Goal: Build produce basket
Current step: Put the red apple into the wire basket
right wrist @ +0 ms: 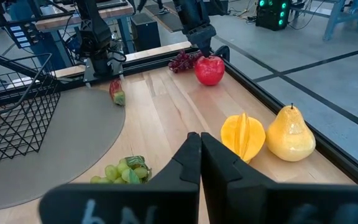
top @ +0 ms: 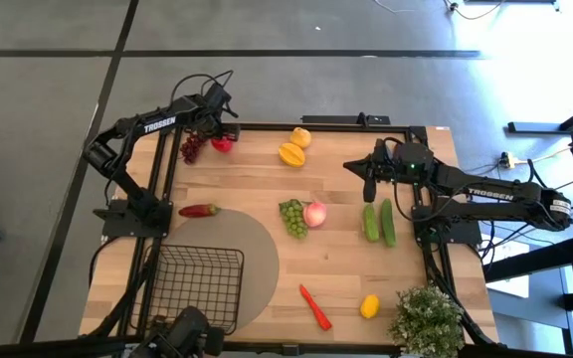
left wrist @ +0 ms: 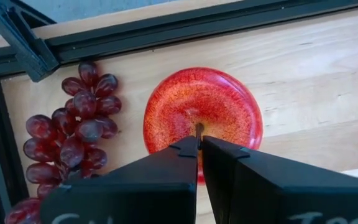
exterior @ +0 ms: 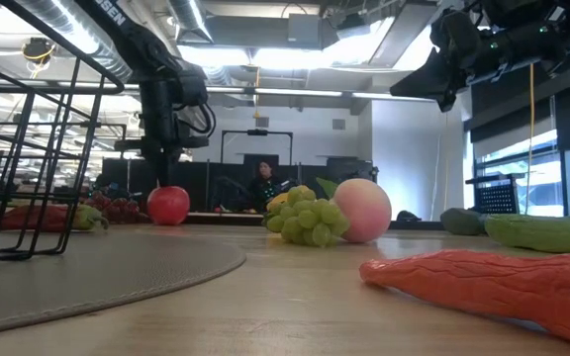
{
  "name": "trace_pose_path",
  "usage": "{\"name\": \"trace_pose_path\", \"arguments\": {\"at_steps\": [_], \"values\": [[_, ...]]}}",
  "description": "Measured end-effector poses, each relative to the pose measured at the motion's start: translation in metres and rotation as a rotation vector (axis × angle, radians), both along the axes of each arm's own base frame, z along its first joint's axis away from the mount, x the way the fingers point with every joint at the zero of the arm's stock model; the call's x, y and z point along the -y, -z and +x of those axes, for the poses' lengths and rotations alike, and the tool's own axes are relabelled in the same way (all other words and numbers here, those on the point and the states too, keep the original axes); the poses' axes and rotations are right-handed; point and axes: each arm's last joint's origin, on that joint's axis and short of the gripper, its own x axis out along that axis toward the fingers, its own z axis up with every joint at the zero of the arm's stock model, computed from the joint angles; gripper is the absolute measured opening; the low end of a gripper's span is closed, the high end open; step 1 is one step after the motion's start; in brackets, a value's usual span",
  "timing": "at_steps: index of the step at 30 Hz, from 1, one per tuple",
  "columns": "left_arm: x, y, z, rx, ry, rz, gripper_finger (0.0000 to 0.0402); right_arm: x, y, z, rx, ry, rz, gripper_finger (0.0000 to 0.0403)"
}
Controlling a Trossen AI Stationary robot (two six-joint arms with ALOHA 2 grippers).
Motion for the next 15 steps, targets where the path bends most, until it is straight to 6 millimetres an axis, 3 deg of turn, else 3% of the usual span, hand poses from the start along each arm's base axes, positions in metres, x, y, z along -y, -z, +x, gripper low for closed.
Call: {"name": "trace_pose_path", "arguments": {"at_steps": [7, 15], "values": [[0.001, -0.002, 0.001, -0.007, 0.034, 0.005, 0.0, 0.0, 0.0, 0.0, 0.0, 0.0, 0.001, 0.0], [0.009, -0.022, -0.005, 0.001, 0.095, 0.074, 0.0, 0.0, 0.0, 0.0, 0.0, 0.0, 0.0, 0.0]]}}
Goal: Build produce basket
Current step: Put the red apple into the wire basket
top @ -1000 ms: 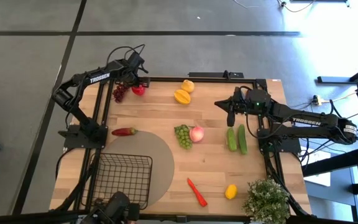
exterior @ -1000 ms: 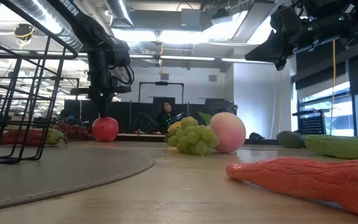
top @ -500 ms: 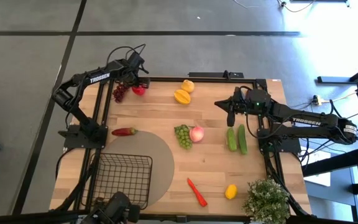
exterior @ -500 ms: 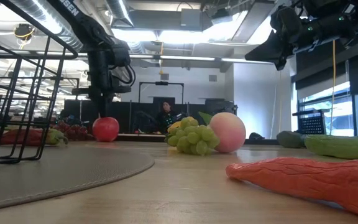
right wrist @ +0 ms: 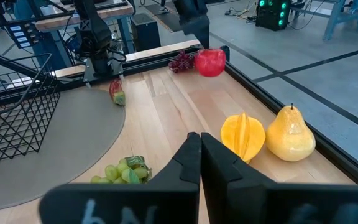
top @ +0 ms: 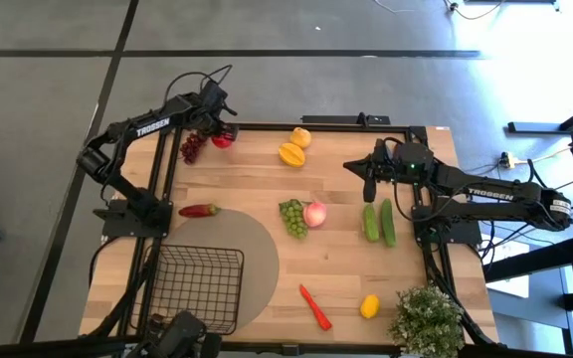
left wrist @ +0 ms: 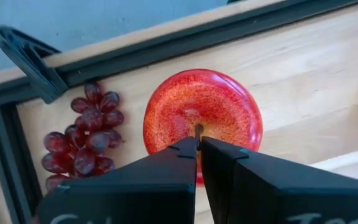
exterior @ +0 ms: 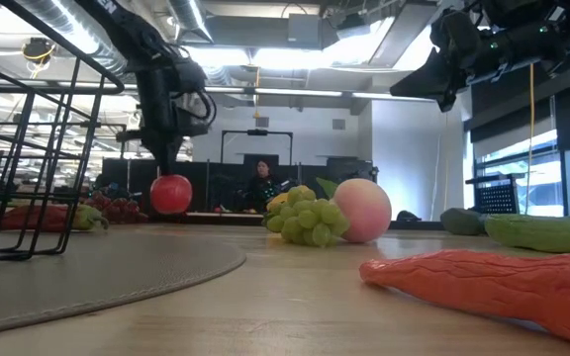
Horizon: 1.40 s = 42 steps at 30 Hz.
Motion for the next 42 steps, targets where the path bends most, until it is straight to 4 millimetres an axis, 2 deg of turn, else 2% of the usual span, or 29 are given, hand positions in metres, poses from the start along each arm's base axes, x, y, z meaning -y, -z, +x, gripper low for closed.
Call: {"name": "trace_pose_path", "arguments": {"at_steps": [6, 14, 19, 27, 32, 39, 42], "values": [[0.022, -0.029, -0.005, 0.015, 0.118, 0.067, 0.0, 0.0, 0.0, 0.0, 0.0, 0.0, 0.0, 0.0], [0.072, -0.066, -0.013, 0.035, 0.281, 0.132, 0.0, 0.0, 0.0, 0.0, 0.0, 0.0, 0.001, 0.0], [0.105, -0.082, -0.018, 0.058, 0.375, 0.15, 0.0, 0.0, 0.0, 0.0, 0.0, 0.001, 0.002, 0.0], [0.155, -0.098, -0.025, 0.103, 0.563, 0.171, 0.0, 0.0, 0.0, 0.0, 0.0, 0.0, 0.0, 0.0], [0.181, -0.108, -0.029, 0.191, 0.645, 0.184, 0.0, 0.0, 0.0, 0.0, -0.009, 0.014, -0.028, 0.0], [0.21, -0.114, -0.033, 0.28, 0.755, 0.158, 0.0, 0.0, -0.001, 0.0, -0.007, 0.001, -0.06, 0.0], [0.22, -0.115, -0.032, 0.315, 0.811, 0.12, 0.0, -0.002, -0.003, 0.001, 0.018, -0.082, -0.05, 0.0]]}}
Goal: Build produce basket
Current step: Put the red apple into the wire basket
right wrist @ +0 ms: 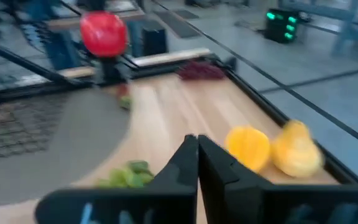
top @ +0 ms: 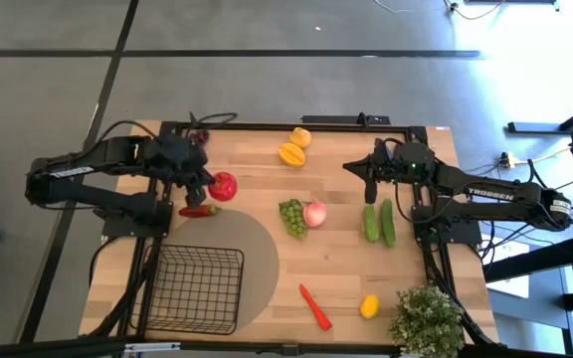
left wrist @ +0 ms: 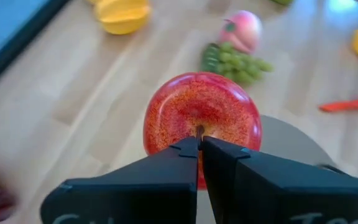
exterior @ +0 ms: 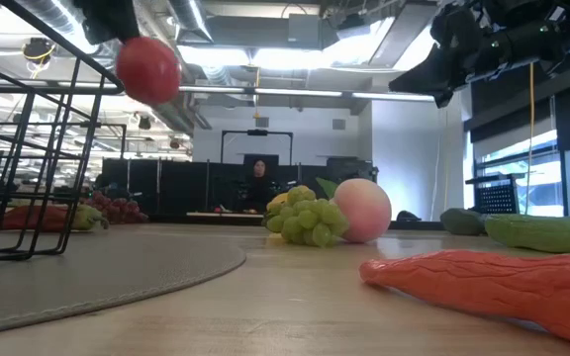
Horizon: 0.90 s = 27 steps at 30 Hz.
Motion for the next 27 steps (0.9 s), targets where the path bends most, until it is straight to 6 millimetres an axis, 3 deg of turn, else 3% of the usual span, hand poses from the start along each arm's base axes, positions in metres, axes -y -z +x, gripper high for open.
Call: {"name": "trace_pose_path", "arguments": {"at_steps": [8, 12, 22, 27], "values": [[0.024, -0.001, 0.002, 0.026, 0.139, -0.055, 0.0, -0.008, -0.02, 0.003, 0.204, -0.305, -0.085, 0.0], [0.036, -0.004, 0.003, 0.058, 0.205, -0.073, 0.0, -0.011, -0.03, 0.004, 0.233, -0.325, -0.187, 0.0], [0.063, -0.006, 0.001, 0.086, 0.36, -0.094, 0.0, -0.017, -0.096, 0.014, -0.058, -0.204, -0.202, 0.0], [0.077, -0.009, -0.002, 0.114, 0.454, -0.104, 0.0, -0.017, -0.123, 0.03, -0.147, -0.228, -0.172, 0.0]]}}
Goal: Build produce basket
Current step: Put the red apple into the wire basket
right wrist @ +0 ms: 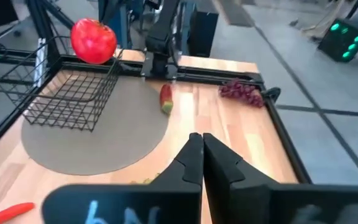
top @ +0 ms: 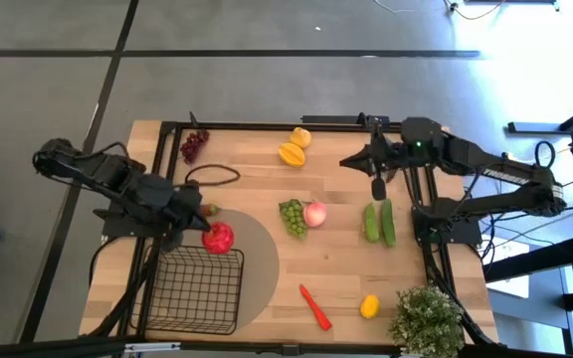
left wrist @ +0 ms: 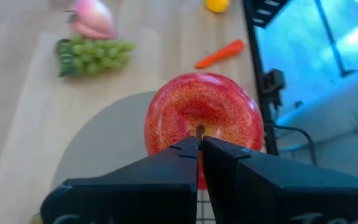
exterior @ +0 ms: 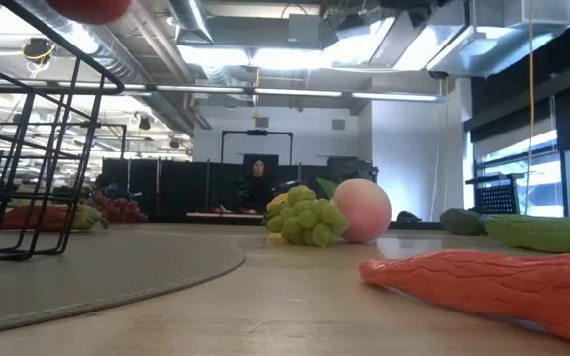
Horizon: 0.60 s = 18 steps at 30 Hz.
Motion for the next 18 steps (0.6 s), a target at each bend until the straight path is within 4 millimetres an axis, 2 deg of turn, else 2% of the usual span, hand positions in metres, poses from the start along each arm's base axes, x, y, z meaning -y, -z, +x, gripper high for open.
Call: {"name": "trace_pose_path", "arguments": {"at_steps": [8, 13, 18], "values": [[0.028, 0.008, 0.003, -0.072, 0.093, -0.028, 0.0, 0.002, -0.02, 0.035, -0.065, -0.038, -0.006, 0.0], [0.047, 0.021, 0.014, -0.153, 0.107, -0.004, 0.0, 0.005, -0.02, 0.049, -0.082, -0.04, -0.002, 0.0], [0.067, 0.037, 0.025, -0.245, 0.121, 0.018, 0.0, 0.004, -0.016, 0.054, -0.107, -0.046, 0.003, 0.0]]}}
